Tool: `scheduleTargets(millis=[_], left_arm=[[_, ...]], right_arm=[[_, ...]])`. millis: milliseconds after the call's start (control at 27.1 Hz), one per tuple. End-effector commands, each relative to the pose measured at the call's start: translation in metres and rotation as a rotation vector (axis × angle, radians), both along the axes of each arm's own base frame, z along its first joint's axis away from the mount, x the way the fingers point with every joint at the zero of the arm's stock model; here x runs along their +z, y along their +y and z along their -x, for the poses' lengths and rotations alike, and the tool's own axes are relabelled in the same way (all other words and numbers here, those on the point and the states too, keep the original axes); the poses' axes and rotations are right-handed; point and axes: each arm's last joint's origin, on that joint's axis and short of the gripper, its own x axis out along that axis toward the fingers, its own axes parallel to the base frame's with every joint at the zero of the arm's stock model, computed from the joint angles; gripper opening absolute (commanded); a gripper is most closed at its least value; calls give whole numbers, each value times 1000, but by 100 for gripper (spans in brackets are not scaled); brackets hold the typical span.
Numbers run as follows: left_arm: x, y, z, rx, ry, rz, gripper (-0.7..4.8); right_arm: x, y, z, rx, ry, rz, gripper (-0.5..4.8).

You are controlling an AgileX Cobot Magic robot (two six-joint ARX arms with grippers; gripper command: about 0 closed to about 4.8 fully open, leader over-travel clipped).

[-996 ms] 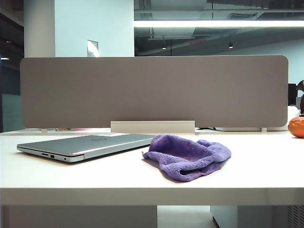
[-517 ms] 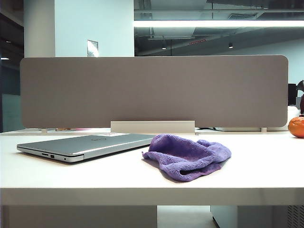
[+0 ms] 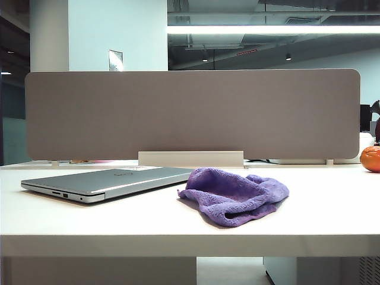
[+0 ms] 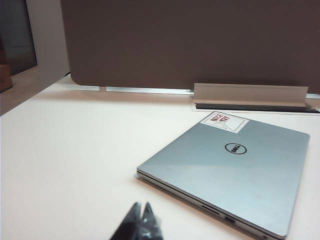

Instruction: Pick up the purple rag and put it over the laptop.

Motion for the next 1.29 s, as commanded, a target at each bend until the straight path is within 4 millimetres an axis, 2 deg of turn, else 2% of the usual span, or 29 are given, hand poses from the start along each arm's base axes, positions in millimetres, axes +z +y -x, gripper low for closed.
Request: scheduleTargets(millis=[37, 332, 480, 738, 886, 1291], left_arm=[[3, -2, 0, -62, -22, -2, -5], [10, -7, 2, -248, -55, 52, -5], [17, -8, 4, -278, -72, 84, -5], [55, -8, 12, -286, -155, 75, -5], [71, -9, 3, -319, -112, 77, -5], [94, -17, -34, -472, -32, 89, -5]], right_arm=[[1, 1, 0, 34, 2, -49, 22], [1, 2, 0, 50, 7, -70, 22], [1, 2, 0, 50, 7, -70, 22], [1, 2, 0, 49, 7, -70, 22], [1, 2, 0, 47, 6, -69, 22], [1, 2, 0, 47, 6, -69, 22]])
